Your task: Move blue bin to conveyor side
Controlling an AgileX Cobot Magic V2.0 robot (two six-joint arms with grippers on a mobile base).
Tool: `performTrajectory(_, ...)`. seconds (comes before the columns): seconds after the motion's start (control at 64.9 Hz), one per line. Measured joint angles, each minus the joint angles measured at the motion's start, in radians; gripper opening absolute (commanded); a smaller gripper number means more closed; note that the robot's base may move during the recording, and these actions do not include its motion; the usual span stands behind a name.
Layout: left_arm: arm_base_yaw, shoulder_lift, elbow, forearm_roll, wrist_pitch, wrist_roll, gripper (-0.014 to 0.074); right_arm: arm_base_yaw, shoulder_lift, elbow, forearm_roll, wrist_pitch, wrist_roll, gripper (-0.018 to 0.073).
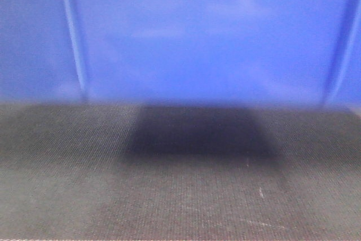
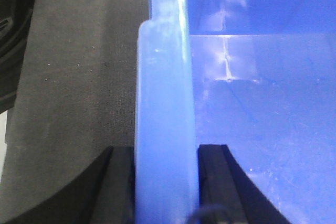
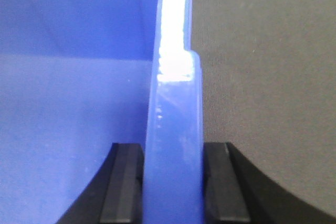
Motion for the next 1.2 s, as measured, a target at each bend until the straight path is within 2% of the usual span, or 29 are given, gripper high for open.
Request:
performTrajectory(0.185, 0.000, 0.023, 0.126, 0.016, -0.117, -0.065, -0.0019, -0.002, 0.010, 0.136, -0.009, -0.161, 0.002, -0.0088)
performTrajectory(0.431, 0.000, 0.026, 0.275, 0.016, -0.246, -0.128, -0.0019, -0.002, 0.030, 0.188, -0.020, -0.202, 0.002, -0.0088)
performTrajectory(0.616, 0.000, 0.025, 0.314, 0.031, -0.306, -0.152, -0.0019, -0.014, 0.054, 0.200, -0.017, -0.211, 0.000, -0.0088)
performTrajectory(0.94, 0.034, 0.025, 0.319, 0.030, -0.317, -0.157, -0.0019, -0.003, 0.054, 0.200, -0.003, -0.237, -0.002, -0.0088)
performTrajectory(1.202, 0.036, 0.025, 0.320, 0.029, -0.318, -0.157, -0.0019, -0.003, 0.054, 0.200, 0.006, -0.241, -0.002, -0.0085)
